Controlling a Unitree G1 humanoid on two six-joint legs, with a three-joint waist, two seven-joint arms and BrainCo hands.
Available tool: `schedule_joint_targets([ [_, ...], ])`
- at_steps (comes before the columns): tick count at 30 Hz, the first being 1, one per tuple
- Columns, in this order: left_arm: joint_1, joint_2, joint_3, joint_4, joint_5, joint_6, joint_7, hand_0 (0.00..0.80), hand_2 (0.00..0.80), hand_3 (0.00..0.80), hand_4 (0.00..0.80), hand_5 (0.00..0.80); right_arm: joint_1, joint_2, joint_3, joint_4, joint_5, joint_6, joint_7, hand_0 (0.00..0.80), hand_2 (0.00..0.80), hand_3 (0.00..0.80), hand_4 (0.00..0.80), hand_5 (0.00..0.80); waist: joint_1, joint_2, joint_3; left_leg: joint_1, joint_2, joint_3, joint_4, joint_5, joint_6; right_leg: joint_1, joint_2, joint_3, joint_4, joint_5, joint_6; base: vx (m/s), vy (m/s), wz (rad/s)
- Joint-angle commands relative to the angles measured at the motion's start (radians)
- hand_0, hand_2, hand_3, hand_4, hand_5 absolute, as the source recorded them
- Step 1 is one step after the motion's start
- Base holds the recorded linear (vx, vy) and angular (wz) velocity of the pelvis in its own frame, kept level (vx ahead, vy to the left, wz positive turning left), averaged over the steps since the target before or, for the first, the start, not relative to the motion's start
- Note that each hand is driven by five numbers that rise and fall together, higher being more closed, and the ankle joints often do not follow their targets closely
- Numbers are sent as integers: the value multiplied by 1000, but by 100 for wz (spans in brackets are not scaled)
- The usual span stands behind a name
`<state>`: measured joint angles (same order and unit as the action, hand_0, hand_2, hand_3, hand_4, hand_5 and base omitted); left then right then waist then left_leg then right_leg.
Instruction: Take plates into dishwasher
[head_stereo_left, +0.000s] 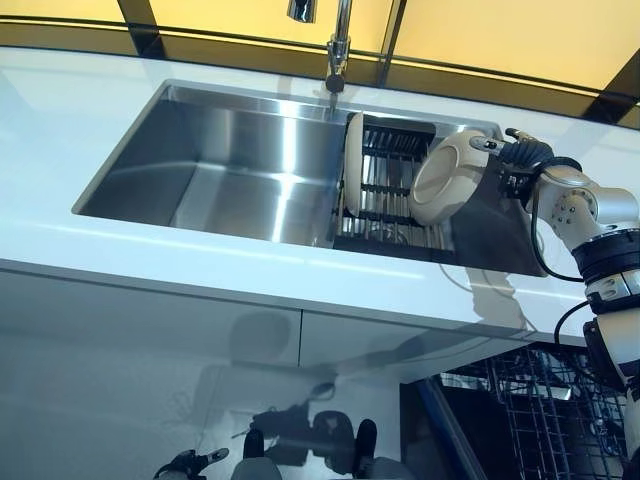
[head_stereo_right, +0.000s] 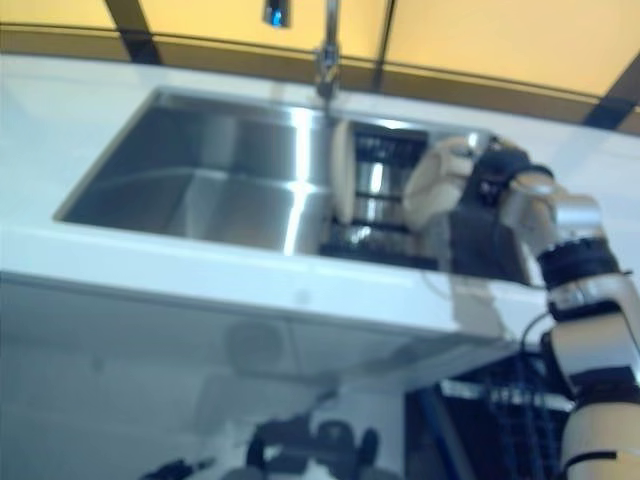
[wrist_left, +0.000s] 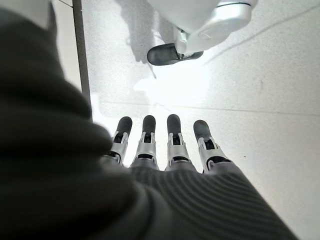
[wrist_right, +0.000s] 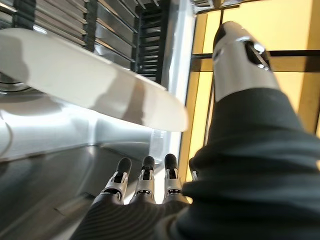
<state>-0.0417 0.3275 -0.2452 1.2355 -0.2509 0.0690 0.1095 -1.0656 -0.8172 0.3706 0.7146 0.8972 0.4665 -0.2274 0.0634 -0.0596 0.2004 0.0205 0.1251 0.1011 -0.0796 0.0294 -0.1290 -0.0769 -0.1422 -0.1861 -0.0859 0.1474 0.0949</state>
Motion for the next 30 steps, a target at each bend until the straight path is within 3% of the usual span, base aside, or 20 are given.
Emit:
schedule_joint_targets([
  [1, -33, 28, -49, 20, -2, -27, 14, 0, 0, 0, 0, 0, -167, -53, 56, 25, 15, -29, 3, 0, 0, 0, 0, 0, -1, -25, 13, -43, 19, -23, -8, 44, 3, 23, -78, -24, 4, -1, 86, 0, 0, 0],
  [30, -16, 21, -53, 11, -55, -40, 17, 0, 0, 0, 0, 0, -165, -42, 73, 53, 17, 12, 64, 0, 0, 0, 0, 0, 22, -28, 15, -40, 20, -31, -8, 42, 2, 54, -70, -36, -1, -25, 74, 0, 1, 0],
])
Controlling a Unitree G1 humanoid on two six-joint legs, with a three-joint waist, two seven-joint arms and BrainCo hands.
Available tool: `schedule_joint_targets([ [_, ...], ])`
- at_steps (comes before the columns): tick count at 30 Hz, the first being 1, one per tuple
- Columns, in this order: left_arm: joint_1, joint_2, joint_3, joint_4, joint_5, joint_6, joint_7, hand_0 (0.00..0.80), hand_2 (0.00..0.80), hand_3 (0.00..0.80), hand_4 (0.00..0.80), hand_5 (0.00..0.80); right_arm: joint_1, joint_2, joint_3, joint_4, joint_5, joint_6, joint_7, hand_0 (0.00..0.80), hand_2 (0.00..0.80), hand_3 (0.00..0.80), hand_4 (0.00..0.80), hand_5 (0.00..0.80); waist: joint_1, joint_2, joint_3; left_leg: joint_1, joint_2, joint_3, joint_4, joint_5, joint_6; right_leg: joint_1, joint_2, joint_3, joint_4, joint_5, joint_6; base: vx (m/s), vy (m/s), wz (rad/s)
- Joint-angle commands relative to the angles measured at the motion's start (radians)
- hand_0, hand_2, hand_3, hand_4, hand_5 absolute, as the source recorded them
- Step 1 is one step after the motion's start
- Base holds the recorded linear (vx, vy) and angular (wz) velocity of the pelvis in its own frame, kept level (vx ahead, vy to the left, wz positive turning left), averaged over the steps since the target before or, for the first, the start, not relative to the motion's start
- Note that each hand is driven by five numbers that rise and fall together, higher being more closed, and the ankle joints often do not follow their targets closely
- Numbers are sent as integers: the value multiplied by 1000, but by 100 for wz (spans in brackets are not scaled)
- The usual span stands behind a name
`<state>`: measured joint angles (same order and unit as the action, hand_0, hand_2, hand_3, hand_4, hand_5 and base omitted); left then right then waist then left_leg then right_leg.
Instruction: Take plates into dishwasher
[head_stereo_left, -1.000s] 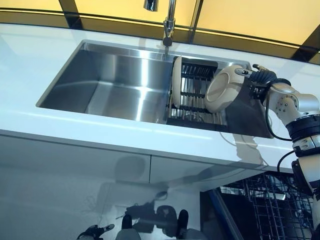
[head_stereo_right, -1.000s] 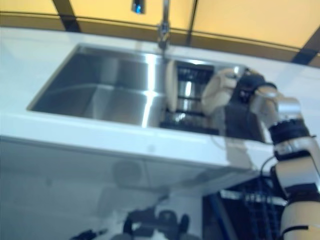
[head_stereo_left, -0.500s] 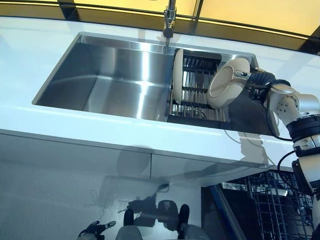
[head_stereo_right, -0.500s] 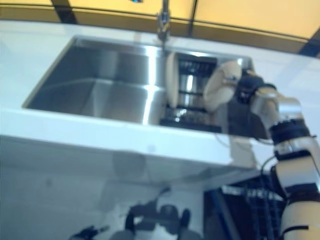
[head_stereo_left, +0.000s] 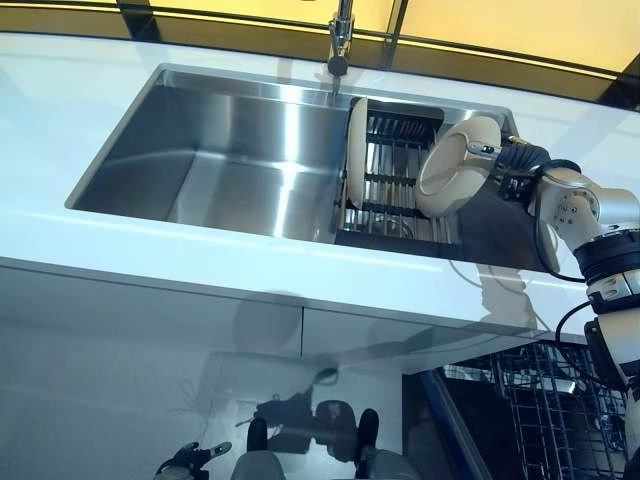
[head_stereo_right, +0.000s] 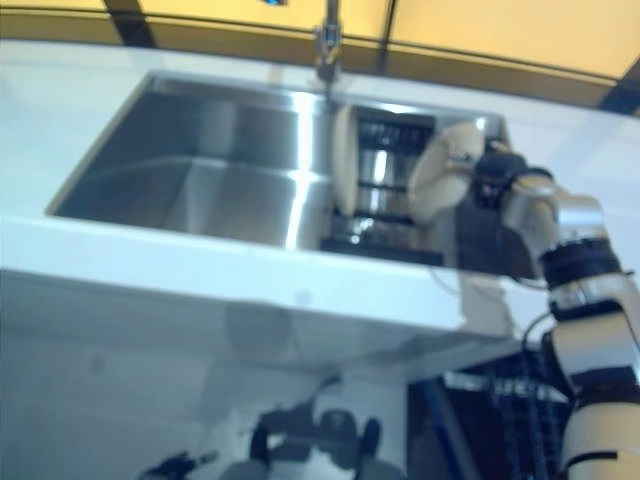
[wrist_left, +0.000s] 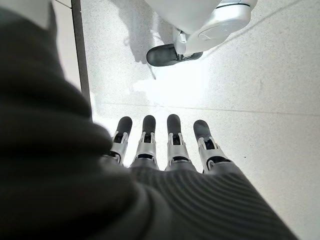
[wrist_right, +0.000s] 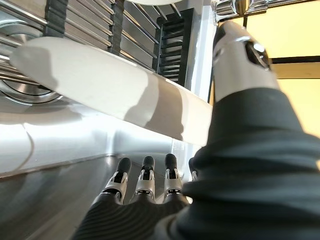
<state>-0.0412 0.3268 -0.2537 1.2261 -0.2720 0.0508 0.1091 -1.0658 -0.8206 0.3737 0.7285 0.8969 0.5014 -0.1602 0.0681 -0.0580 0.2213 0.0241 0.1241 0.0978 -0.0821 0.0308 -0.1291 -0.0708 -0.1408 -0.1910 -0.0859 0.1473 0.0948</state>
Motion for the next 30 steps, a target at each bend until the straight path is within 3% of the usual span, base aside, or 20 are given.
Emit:
schedule_joint_targets([
  [1, -13, 19, -42, 22, -41, -24, 20, 0, 0, 0, 0, 0, -166, -36, 71, 46, 14, -21, 2, 0, 0, 0, 0, 0, 19, -28, -7, -43, 21, -29, -5, 40, 2, 49, -71, -33, -1, -26, 73, 11, 32, 2],
  [12, -7, 13, -39, 12, -88, -34, 29, 0, 0, 0, 0, 0, -201, -35, 87, 99, 3, 6, 5, 0, 0, 0, 0, 0, 40, -33, 2, -57, 19, -41, -5, 44, 1, 48, -73, -49, -1, -25, 74, -2, 18, 5],
  [13, -6, 12, -38, 10, -93, -35, 29, 0, 0, 0, 0, 0, -205, -33, 89, 103, 2, 10, 3, 56, 56, 56, 56, 56, 42, -33, 3, -59, 19, -42, -5, 45, 1, 48, -73, -49, -1, -26, 73, 0, 0, 0],
  [14, -7, 11, -39, 8, -100, -36, 32, 0, 0, 0, 0, 0, -209, -31, 93, 111, 0, 10, 0, 182, 182, 182, 182, 182, 44, -33, 4, -62, 18, -44, -5, 47, 1, 46, -72, -50, -1, -26, 73, 0, 0, 0],
  [16, -6, 9, -41, 9, -114, -43, 32, 0, 0, 0, 0, 0, -219, -30, 96, 133, -10, 1, -1, 515, 515, 515, 515, 515, 49, -32, 7, -66, 18, -48, -5, 48, 0, 45, -72, -53, -1, -26, 71, 0, 0, 0],
  [17, -4, 7, -42, 9, -120, -48, 33, 0, 0, 0, 0, 0, -223, -28, 97, 139, -19, -1, -10, 800, 800, 800, 800, 800, 51, -31, 9, -68, 17, -50, -5, 49, 0, 45, -71, -53, -1, -26, 71, -16, 16, 5],
  [30, 6, 9, -53, 0, -114, -53, 27, 0, 0, 0, 0, 0, -259, -57, 114, 165, -104, -99, -26, 800, 800, 800, 800, 800, 60, -36, 0, -61, 18, -51, -5, 48, 1, 57, -71, -64, -1, -29, 74, -2, 0, 4],
])
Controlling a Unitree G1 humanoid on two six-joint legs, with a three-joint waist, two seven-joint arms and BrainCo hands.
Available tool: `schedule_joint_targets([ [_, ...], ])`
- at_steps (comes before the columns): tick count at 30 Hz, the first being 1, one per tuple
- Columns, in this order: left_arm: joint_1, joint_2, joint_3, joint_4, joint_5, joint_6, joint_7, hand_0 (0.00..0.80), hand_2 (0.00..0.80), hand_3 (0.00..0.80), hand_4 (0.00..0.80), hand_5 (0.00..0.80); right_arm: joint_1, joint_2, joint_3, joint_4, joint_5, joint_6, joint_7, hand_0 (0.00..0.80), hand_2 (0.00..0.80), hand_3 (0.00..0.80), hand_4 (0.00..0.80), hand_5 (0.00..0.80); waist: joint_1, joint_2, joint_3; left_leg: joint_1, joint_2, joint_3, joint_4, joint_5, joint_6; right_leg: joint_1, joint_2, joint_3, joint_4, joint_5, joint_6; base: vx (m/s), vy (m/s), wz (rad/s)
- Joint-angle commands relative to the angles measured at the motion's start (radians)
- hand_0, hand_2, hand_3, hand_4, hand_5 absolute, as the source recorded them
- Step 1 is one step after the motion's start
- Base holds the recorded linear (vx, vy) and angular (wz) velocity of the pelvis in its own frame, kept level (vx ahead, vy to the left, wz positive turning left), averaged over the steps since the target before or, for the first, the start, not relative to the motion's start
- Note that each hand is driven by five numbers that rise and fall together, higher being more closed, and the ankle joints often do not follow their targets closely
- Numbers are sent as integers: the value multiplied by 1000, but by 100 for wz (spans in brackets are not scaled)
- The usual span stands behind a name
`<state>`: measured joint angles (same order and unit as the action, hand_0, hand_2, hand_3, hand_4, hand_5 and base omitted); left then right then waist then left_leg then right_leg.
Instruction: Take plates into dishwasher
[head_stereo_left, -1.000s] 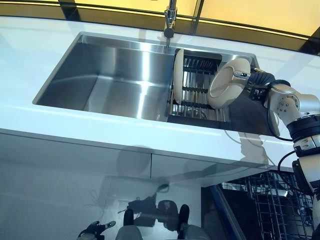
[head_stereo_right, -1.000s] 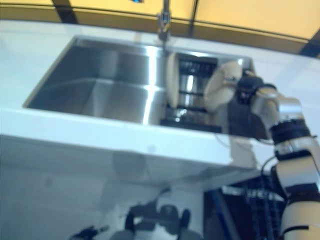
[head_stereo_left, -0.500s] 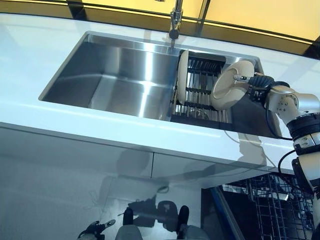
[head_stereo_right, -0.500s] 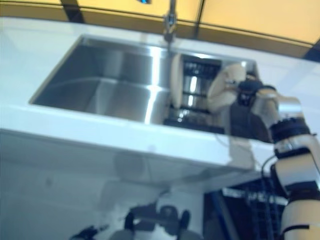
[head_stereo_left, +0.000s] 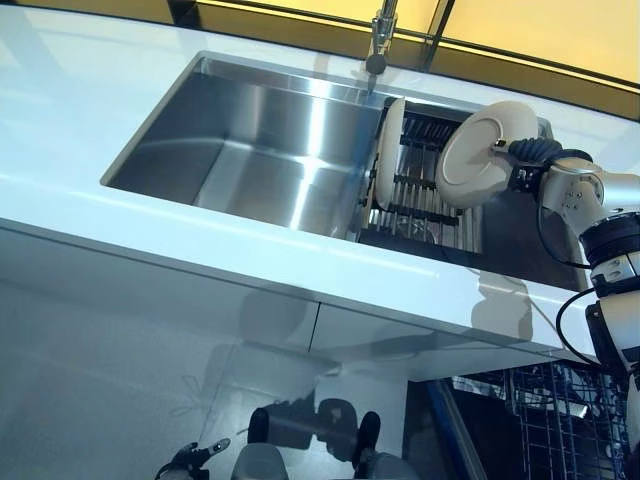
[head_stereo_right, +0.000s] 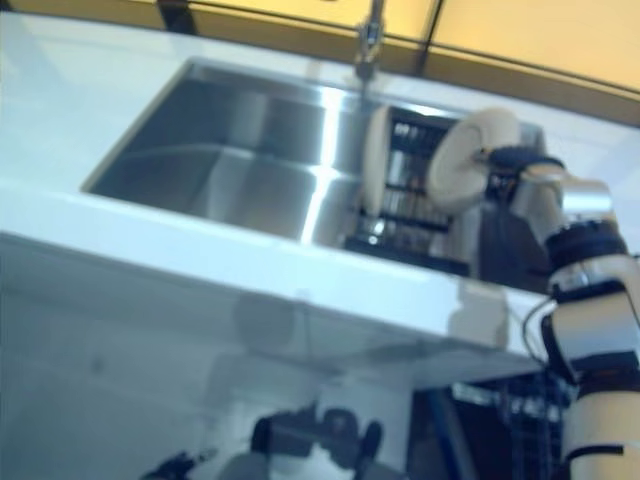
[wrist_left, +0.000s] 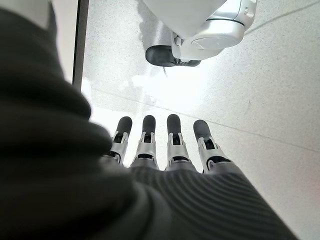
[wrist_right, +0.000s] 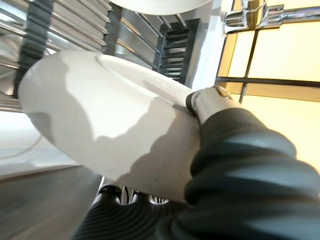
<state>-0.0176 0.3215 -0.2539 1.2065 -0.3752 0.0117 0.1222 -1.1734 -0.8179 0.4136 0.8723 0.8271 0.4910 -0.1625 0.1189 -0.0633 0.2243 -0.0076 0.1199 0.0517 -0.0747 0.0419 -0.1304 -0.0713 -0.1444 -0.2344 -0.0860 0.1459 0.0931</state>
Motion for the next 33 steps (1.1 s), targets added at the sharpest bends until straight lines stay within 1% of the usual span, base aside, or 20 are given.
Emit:
schedule_joint_targets([
  [1, -17, 15, -53, 20, -9, -14, 12, 0, 0, 0, 0, 0, -153, -61, 74, 24, -32, -92, -27, 800, 800, 800, 800, 800, 10, -31, -4, -27, 23, -4, -13, 36, 2, 59, -67, -21, -1, -29, 76, 0, 0, 0],
  [8, -3, 24, -54, 20, 14, -12, 10, 0, 0, 0, 0, 0, -167, -89, 79, -11, -15, -121, -60, 800, 800, 800, 800, 800, 5, -44, -24, -6, 29, 9, -13, 30, 0, 78, -61, -26, -1, -33, 78, 0, 0, 0],
  [15, 6, 33, -40, 31, 31, -2, 22, 0, 0, 0, 0, 0, -214, -131, 123, -49, -83, -139, -47, 800, 800, 800, 800, 800, -7, -66, -61, 20, 34, 29, -13, 19, -1, 94, -54, -20, -1, -39, 84, 2, -1, -1],
  [17, 12, 35, -30, 35, 54, 0, 21, 0, 0, 0, 0, 0, -234, -156, 151, -61, -128, -157, -46, 800, 800, 800, 800, 800, -15, -76, -83, 36, 37, 43, -13, 12, 1, 101, -52, -15, -1, -41, 86, 28, -10, -13],
  [21, 17, 36, -30, 35, 83, 8, 18, 0, 0, 0, 0, 0, -251, -206, 181, -93, -202, -195, 3, 800, 800, 800, 800, 800, -34, -85, -113, 56, 45, 65, -13, 3, 1, 110, -46, -3, -1, -44, 90, 17, -12, -16],
  [22, 18, 37, -30, 34, 89, 10, 17, 0, 0, 0, 0, 0, -252, -220, 192, -107, -208, -197, 20, 800, 800, 800, 800, 800, -40, -87, -120, 61, 46, 70, -13, 0, 2, 111, -44, 2, -1, -44, 91, 14, -1, -14],
  [24, 18, 36, -24, 31, 99, 19, 17, 0, 0, 0, 0, 0, -240, -246, 201, -133, -222, -180, 52, 800, 800, 800, 800, 800, -52, -89, -134, 71, 48, 80, -13, -6, 4, 113, -42, 13, -1, -45, 92, 17, -16, -10],
  [29, 13, 43, -11, 41, 121, 27, 12, 0, 0, 0, 0, 0, -174, -297, 181, -170, -235, -194, 132, 800, 800, 800, 800, 800, -81, -95, -153, 92, 55, 108, -13, -15, 7, 114, -36, 41, -1, -44, 95, -7, -38, -16],
  [33, 1, 50, -7, 45, 144, 40, -4, 0, 0, 0, 0, 0, -119, -343, 168, -185, -284, -198, 198, 800, 800, 800, 800, 800, -115, -86, -163, 111, 57, 136, -13, -24, 9, 110, -32, 68, -1, -41, 96, -35, -8, -23],
])
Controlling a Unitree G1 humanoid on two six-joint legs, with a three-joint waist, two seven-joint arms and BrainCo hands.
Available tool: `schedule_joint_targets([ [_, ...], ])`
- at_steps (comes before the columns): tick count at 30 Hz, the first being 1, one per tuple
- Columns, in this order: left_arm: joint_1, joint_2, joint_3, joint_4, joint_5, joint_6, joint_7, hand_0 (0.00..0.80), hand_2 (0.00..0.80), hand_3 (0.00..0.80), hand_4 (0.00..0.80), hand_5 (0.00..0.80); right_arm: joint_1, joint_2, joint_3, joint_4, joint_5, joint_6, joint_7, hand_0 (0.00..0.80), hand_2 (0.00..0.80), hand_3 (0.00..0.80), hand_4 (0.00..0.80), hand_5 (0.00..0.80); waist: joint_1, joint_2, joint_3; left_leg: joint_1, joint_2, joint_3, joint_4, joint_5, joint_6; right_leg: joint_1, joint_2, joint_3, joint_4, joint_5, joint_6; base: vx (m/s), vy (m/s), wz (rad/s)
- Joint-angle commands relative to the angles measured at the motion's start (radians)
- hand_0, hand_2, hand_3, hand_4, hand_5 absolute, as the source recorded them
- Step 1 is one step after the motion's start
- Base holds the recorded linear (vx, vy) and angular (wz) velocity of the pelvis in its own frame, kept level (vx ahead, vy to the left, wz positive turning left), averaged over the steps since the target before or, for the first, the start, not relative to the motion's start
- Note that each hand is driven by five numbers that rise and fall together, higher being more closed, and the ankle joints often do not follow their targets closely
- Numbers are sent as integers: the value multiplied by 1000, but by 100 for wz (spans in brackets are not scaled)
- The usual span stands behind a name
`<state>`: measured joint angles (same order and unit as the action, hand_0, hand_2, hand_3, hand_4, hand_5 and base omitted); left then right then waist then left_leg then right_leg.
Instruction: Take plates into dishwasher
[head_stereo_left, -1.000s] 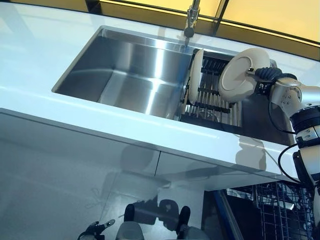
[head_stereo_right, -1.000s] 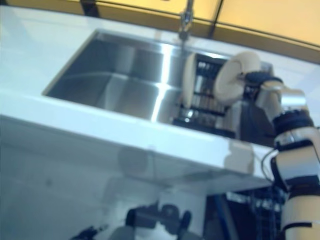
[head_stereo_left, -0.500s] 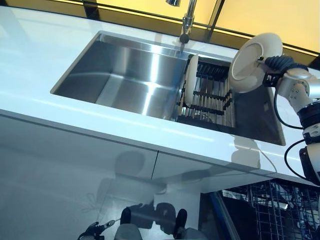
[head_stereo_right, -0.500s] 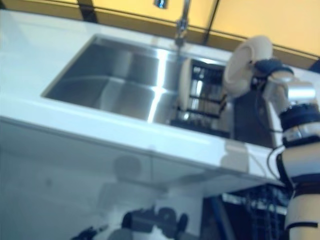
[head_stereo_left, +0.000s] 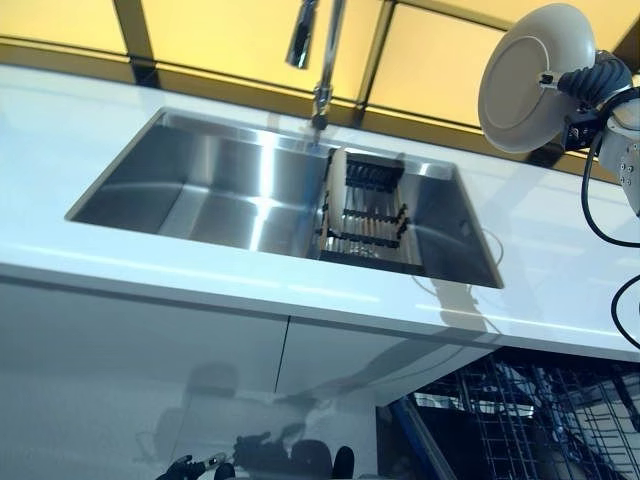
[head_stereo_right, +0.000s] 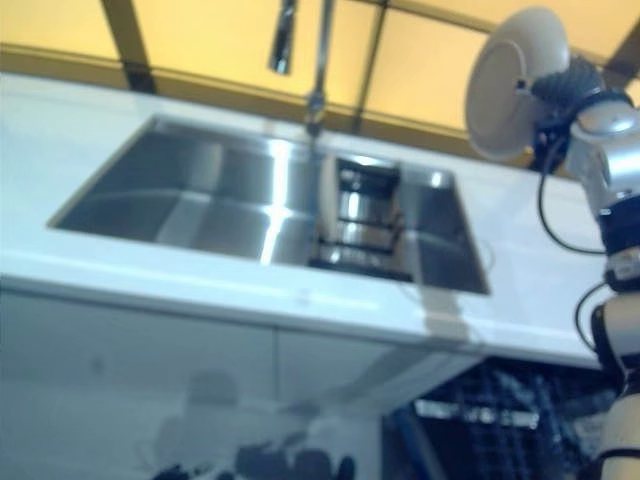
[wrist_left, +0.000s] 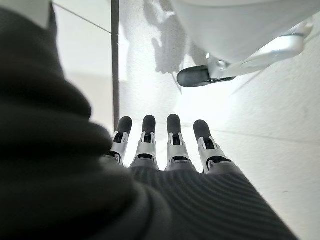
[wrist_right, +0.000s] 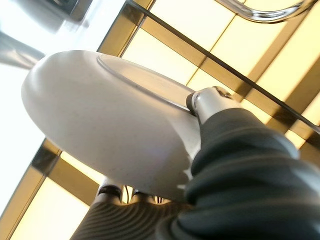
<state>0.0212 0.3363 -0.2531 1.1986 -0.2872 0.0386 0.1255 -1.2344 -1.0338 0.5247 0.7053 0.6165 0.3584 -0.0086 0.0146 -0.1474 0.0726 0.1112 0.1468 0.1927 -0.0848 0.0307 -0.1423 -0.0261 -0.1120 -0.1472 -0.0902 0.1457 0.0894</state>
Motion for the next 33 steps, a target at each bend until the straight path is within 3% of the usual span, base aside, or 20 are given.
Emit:
schedule_joint_targets([
  [1, -40, 34, -6, 53, 66, 14, -9, 0, 0, 0, 0, 0, -42, -139, 49, -23, -96, -62, 59, 800, 800, 800, 800, 800, -20, 1, -13, -2, 31, 3, -2, -15, 21, 63, -63, -11, 3, -41, 100, -27, 3, -24],
  [9, -55, 27, 8, 56, 110, 24, -22, 0, 0, 0, 0, 0, 122, -215, -28, -63, -176, -50, 175, 800, 800, 800, 800, 800, -91, 9, -19, 35, 34, 73, -2, -31, 26, 52, -51, 52, 3, -35, 101, -8, -2, -24],
  [22, -72, 34, 21, 54, 135, 28, -46, 0, 0, 0, 0, 0, 467, -321, -280, -120, -247, -56, 311, 800, 800, 800, 800, 800, -212, 34, -9, 67, 31, 154, -2, -58, 33, -4, -37, 149, 3, -14, 98, -26, 6, -20],
  [33, -89, 30, 49, 51, 142, 26, -55, 0, 0, 0, 0, 0, 748, -320, -480, -207, -273, -103, 386, 800, 800, 800, 800, 800, -281, 50, 3, 87, 25, 206, -2, -76, 36, -43, -27, 193, 13, -8, 98, -25, 16, -18],
])
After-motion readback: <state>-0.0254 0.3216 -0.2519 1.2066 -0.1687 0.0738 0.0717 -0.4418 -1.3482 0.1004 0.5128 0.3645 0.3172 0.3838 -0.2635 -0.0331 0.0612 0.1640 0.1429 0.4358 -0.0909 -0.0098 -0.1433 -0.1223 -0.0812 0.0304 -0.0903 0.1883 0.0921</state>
